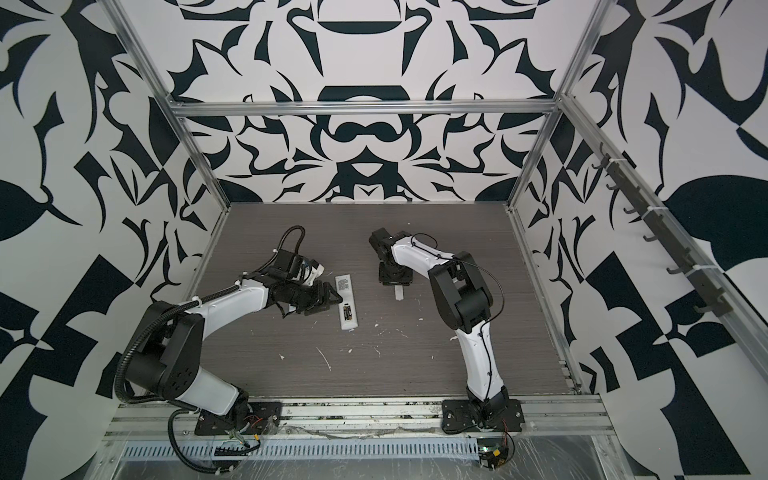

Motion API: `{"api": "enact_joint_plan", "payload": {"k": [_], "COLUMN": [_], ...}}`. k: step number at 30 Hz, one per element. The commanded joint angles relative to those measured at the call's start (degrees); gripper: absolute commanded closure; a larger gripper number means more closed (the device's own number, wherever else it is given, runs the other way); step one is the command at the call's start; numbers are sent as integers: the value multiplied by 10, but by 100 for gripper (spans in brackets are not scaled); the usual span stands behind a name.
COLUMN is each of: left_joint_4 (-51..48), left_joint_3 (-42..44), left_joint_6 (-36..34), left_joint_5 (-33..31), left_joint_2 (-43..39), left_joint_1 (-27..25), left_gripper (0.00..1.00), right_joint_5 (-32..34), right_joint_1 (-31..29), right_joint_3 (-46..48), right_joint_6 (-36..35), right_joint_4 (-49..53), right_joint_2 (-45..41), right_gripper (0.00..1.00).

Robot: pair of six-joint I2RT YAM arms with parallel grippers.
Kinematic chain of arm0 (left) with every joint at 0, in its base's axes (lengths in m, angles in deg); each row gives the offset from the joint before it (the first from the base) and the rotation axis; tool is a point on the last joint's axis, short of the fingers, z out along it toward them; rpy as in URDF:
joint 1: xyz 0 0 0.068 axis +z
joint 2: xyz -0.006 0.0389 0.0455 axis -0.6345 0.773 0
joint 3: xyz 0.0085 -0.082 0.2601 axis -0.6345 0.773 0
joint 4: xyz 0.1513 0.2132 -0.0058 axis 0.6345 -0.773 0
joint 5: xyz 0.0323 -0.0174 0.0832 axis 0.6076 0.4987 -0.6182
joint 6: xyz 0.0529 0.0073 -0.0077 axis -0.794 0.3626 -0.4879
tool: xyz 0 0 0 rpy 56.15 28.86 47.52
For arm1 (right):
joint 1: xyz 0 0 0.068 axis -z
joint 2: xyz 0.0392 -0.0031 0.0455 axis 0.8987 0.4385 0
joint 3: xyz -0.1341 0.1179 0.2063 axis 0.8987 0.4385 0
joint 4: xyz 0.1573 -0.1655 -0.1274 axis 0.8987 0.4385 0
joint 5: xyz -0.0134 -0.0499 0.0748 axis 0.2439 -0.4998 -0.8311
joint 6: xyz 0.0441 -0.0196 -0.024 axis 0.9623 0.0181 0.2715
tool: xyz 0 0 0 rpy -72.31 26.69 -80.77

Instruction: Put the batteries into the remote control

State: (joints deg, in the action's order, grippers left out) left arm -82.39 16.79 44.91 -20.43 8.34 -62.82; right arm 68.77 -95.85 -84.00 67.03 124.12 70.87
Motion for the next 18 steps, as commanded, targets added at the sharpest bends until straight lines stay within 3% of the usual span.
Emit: {"api": "enact_joint_plan", "payload": {"k": [1,18], "left_joint_4": [-10,-6], "left_joint_3": [8,7], "left_joint_6": [-10,-2], "left_joint_5": [-1,-5], "left_joint_2": [-17,-24], "left_joint_1": [3,3], "left_gripper": [38,39], "right_joint_5": [-17,-4], "right_joint_1": [-1,0], "right_joint_3": [37,48], "right_joint_6": [2,-13], "right_joint_4": [21,26], "right_joint_2": [8,-1], "right_gripper": [60,74]}}
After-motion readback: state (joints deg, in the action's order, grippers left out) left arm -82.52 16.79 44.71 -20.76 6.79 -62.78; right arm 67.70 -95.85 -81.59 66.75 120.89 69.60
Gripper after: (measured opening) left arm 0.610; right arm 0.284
